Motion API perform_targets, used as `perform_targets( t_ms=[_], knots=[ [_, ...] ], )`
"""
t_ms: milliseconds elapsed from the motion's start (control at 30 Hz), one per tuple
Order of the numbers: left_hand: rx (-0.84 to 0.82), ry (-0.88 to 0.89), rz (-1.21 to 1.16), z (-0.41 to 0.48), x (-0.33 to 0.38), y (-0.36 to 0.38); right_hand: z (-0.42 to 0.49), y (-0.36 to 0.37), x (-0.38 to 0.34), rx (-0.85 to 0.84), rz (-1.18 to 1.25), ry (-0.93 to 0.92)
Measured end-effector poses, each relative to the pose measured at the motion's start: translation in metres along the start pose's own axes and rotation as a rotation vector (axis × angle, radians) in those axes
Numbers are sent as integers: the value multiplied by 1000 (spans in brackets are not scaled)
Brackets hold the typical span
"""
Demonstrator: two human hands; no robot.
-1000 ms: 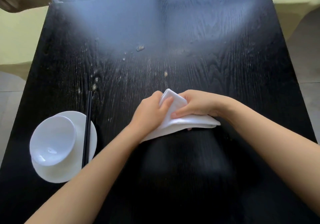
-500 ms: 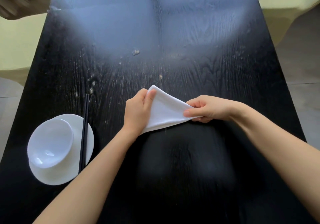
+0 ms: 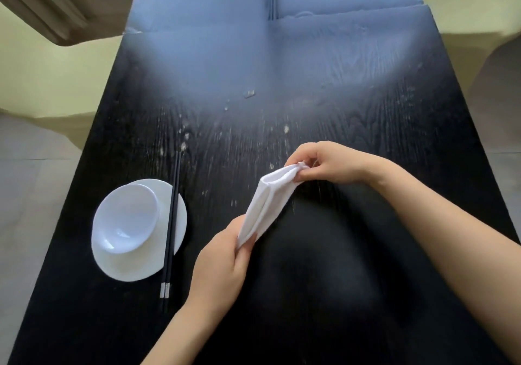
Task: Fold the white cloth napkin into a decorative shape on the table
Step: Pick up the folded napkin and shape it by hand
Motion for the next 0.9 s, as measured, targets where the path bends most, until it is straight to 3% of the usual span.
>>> perform_targets(
  t_ms=[233,333,900],
  knots=[
    [370,-158,79,-42,-33,11,41,52,-63,77,-233,-292],
    [361,-225,115,-51,-45,21,49,72,-67,90,-358,-276],
    [381,-151,149,-57,-57,25,48,96,-80,46,-875,-310]
  ],
)
Point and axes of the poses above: each hand's wrist, its own z-axis towards the middle knuckle, its own y-axis out of the palm, x = y × z, the point moved 4 cm from there along z, towards the middle knuckle, and after that the axes turned 5 degrees about y, right-handed, at the moved point
